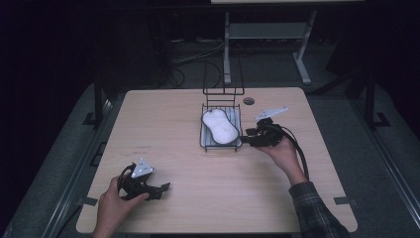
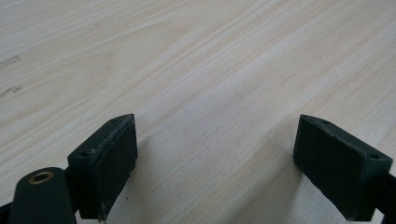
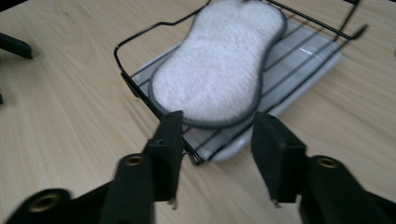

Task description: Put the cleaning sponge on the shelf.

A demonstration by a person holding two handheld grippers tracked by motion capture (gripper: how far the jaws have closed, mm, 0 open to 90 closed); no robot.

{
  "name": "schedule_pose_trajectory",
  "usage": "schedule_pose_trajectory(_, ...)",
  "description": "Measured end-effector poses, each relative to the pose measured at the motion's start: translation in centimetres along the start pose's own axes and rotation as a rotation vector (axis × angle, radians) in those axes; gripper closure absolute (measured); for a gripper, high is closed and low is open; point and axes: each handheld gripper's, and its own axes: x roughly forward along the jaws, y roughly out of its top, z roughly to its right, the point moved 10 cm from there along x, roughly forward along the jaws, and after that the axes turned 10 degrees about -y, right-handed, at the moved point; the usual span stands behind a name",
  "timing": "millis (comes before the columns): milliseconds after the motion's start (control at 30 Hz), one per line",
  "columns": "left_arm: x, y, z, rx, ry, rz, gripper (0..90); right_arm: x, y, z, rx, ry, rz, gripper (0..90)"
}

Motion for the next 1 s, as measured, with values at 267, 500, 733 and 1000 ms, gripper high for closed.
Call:
schedule_pose_trajectory(267,0.0,0.0,0.0,0.000,0.000,0.000,12.9,-1.8,-3.3,0.6,0.002,-0.060,-0.035,31.2)
schedule_pose_trajectory(500,0.0,0.0,0.0,0.000,0.000,0.000,13.0,-3.7,-6.4,1.0,0.023,-0.090,-0.051,29.5)
schedule_pose_trajectory(733,0.0,0.0,0.0,0.000,0.000,0.000,13.0,-5.3,-9.2,0.9,0.038,-0.131,-0.047,24.4)
schedule_pose_trajectory(1000,0.0,0.0,0.0,0.003,0.000,-0.001,13.0,-6.2,-12.0,0.8,0.047,-0.170,-0.070,14.8)
